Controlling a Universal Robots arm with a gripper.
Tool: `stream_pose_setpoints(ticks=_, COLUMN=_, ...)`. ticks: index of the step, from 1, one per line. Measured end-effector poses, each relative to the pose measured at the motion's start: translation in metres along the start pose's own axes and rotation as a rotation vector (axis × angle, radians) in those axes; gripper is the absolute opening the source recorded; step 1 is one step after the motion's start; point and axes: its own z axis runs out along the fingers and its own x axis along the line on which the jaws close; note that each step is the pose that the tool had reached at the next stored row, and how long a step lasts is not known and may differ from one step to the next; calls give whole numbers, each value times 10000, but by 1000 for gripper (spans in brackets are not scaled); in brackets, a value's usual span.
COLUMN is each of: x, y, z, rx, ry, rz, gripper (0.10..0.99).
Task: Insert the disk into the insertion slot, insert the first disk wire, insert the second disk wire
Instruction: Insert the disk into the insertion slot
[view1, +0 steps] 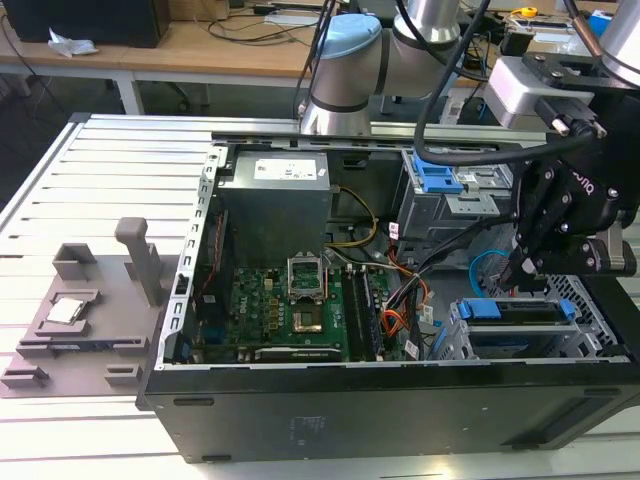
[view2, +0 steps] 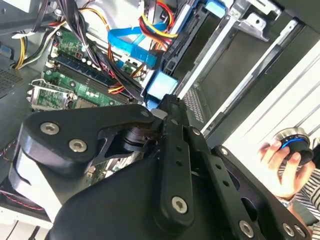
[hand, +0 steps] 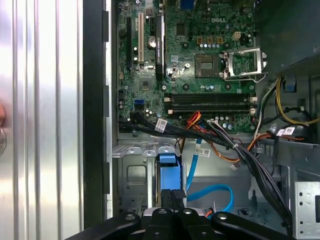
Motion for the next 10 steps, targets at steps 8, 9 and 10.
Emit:
stream_pose_setpoints(ticks=8, x=-4, y=-134, z=34, rx=-9, ry=2, rz=0, gripper=106)
stream_pose_setpoints(ticks=9, x=-4, y=-137, z=54, rx=-9, ry=2, rz=-1, gripper=106)
stream_pose_setpoints(ticks=10, x=-4, y=-144, z=80, rx=-10, ry=3, rz=-2, gripper=106)
